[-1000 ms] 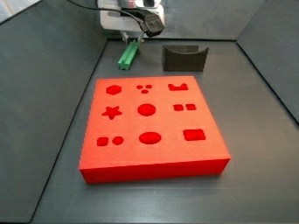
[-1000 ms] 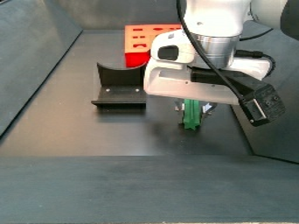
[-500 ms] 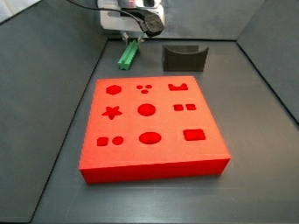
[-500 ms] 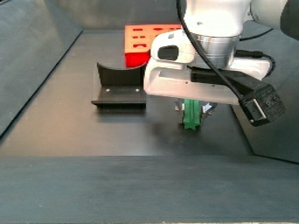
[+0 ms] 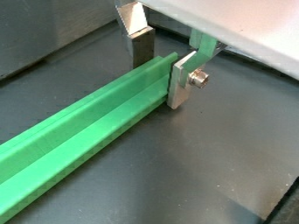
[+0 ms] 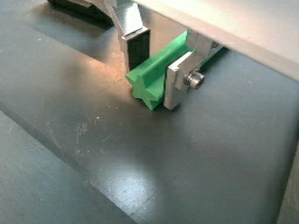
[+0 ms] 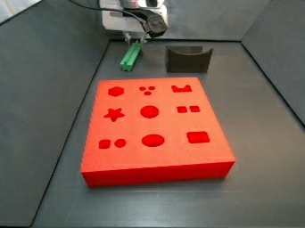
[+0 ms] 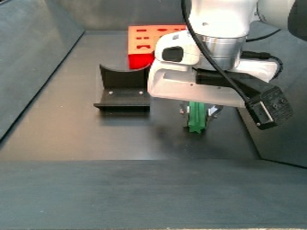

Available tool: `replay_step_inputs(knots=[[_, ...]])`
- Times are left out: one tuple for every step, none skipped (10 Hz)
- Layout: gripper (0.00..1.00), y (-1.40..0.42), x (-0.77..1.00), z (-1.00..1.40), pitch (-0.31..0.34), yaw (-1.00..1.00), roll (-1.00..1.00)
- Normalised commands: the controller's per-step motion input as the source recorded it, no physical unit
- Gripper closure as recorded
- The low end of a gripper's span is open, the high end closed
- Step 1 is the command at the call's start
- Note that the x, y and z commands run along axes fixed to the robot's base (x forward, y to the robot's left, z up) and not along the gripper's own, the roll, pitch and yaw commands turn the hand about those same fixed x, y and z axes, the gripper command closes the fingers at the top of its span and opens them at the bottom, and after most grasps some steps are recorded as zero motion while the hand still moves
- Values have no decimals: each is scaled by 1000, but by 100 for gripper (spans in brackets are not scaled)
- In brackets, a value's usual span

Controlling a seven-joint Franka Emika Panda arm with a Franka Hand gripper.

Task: Pick up the star object. Move up. Place the star object on the fixture. Regrasp the star object. Move to above the board. Insert the star object.
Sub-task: Pick up the star object, then move up.

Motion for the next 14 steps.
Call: replay_step_inputs(knots=[[100, 0, 0, 0, 0, 0, 0], [100, 0, 0, 0, 0, 0, 0], [100, 0, 0, 0, 0, 0, 0], [100, 0, 0, 0, 0, 0, 0], [100, 0, 0, 0, 0, 0, 0], [100, 0, 0, 0, 0, 0, 0], [100, 0, 0, 0, 0, 0, 0], [100, 0, 0, 0, 0, 0, 0], [100, 0, 0, 833, 0, 0, 0], [100, -18, 1, 827, 3, -40, -1], [100, -25, -34, 715, 39, -48, -1], [100, -8, -26, 592, 53, -46, 10], [100, 2, -17, 452, 63, -41, 22], [100, 5, -19, 251, 69, -36, 39]])
